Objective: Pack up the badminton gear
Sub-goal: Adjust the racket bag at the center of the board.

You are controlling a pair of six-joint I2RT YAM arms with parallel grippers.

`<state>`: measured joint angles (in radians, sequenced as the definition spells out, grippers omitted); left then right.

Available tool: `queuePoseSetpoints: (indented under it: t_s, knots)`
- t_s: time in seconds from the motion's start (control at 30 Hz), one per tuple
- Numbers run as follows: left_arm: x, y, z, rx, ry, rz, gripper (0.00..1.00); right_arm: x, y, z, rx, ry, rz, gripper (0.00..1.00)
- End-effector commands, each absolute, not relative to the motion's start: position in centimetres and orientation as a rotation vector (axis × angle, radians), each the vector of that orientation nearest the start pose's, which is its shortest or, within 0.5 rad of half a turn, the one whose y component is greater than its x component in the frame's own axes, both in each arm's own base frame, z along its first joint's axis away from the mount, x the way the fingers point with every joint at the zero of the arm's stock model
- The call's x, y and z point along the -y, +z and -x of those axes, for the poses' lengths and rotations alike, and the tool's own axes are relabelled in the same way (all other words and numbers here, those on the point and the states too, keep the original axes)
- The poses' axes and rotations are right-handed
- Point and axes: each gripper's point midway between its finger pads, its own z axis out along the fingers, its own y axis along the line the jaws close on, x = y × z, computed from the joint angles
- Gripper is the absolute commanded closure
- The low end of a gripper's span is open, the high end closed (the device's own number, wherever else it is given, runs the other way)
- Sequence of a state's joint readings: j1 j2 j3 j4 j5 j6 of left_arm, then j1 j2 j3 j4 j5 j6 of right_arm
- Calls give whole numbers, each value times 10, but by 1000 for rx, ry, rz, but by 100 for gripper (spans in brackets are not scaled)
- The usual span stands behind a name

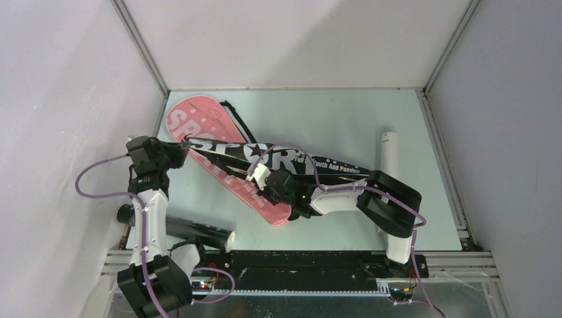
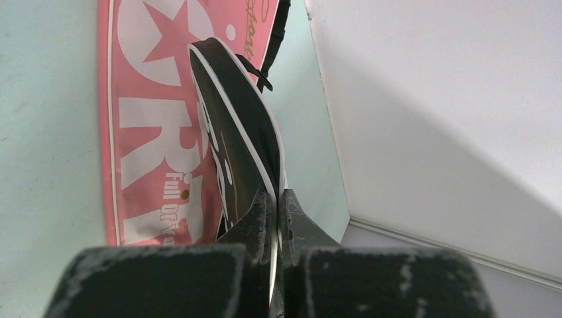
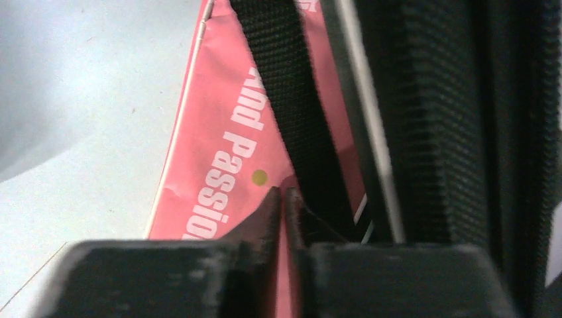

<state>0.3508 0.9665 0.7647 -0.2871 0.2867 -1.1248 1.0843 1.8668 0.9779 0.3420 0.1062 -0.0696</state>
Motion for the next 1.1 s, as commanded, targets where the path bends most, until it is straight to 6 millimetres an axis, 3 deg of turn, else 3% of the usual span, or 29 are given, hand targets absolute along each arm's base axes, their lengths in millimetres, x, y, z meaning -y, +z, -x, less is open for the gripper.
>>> queuePoseSetpoints:
  t_s: [0.0,0.13,0.2,0.3,0.47,0.6,0.9,1.03,1.07]
  knots:
    - [-35,262,-336,-1587,-763,1172,100,-411,76,-265,-1757,422,1050,100]
    - [-35,263,-336,-1585,-763,1174,100,-405,96,-264,-1691,414,1056,100]
    - [-35,264,-336,-1584,-763,1172,100,-399,100,-263,-1644,384,1079,91]
    - [-35,267,-336,-1580,-763,1169,100,-389,97,-267,-1611,300,1126,68]
    - [-34,267,-336,-1581,-768,1172,100,-376,85,-276,-1603,163,1183,54]
    - [-33,268,-336,-1583,-775,1165,100,-368,73,-282,-1605,76,1219,51]
    - [-33,268,-337,-1586,-773,1167,100,-364,45,-278,-1653,56,1265,53]
    - [-34,267,-337,-1584,-769,1170,100,-365,43,-277,-1662,72,1258,61]
    - [-34,267,-338,-1584,-770,1172,100,-365,43,-278,-1662,71,1256,70]
